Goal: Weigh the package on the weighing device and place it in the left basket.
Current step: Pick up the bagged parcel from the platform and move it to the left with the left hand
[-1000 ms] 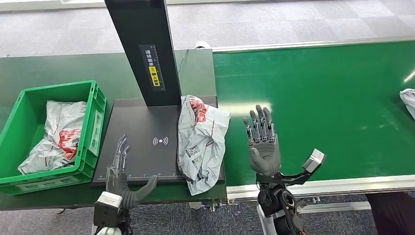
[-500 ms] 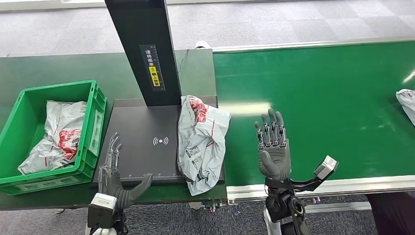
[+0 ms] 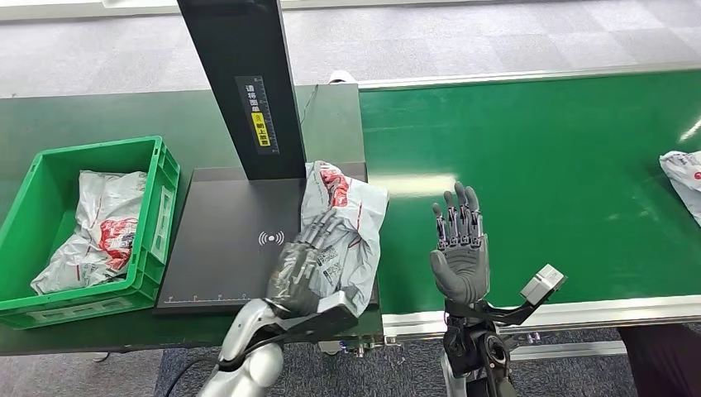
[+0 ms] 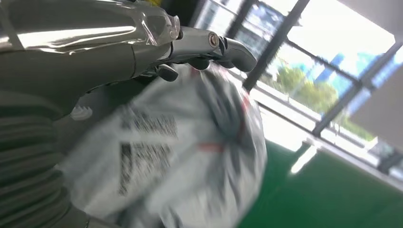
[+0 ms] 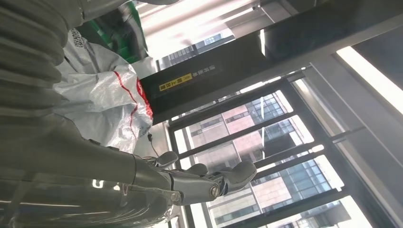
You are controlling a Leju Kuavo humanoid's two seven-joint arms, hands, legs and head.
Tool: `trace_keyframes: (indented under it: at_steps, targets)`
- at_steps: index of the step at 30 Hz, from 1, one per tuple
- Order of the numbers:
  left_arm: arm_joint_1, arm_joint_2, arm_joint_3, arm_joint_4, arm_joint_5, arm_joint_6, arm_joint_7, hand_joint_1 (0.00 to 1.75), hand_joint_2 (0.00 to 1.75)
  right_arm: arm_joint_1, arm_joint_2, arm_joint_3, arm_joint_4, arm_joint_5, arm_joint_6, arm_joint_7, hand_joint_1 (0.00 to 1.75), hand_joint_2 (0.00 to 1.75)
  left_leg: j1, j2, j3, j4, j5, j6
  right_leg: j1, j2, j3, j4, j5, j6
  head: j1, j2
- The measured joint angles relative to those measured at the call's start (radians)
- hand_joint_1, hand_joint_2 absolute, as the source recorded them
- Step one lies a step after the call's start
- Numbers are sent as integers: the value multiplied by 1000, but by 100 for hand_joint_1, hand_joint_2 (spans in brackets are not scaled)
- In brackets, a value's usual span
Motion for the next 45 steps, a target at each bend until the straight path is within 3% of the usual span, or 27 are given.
trace_keyframes:
  at_steps: [3,7,16,17,20,21,45]
  targets:
    - [-115,-14,-64,205,-17,-4,28,0,175,-6,1,0,2,-5,9,0,0,175,0,1,0,0,0,0,0,1,0,0,0,0,0,0]
    - [-217,-44,-94,369,-23,-39,43,0,175,-16,1,0,8,-11,12,-1,0,175,0,0,-1,0,0,0,0,1,0,0,0,0,1,0]
    - [-290,-51,-128,512,-25,-74,53,0,175,-27,-2,0,26,-24,17,-5,0,175,0,2,-1,0,0,0,0,1,0,0,0,0,1,0]
    - [-295,-51,-130,520,-27,-79,58,14,175,-27,-2,0,27,-25,18,-6,0,175,0,2,-1,0,0,0,0,1,0,0,0,0,1,0]
    - [-304,-50,-134,538,-34,-84,62,141,175,-26,-2,2,27,-28,20,-8,0,175,0,2,0,0,0,0,0,1,0,0,0,0,1,0]
    - [-306,-50,-136,542,-35,-80,62,171,175,-25,-2,3,24,-29,20,-8,0,175,0,2,0,0,0,0,0,1,0,0,0,0,1,0]
    - [-325,-50,-149,554,-32,-33,55,175,175,3,-2,27,-24,-33,20,-7,0,175,0,2,0,0,0,0,0,1,0,0,0,0,1,0]
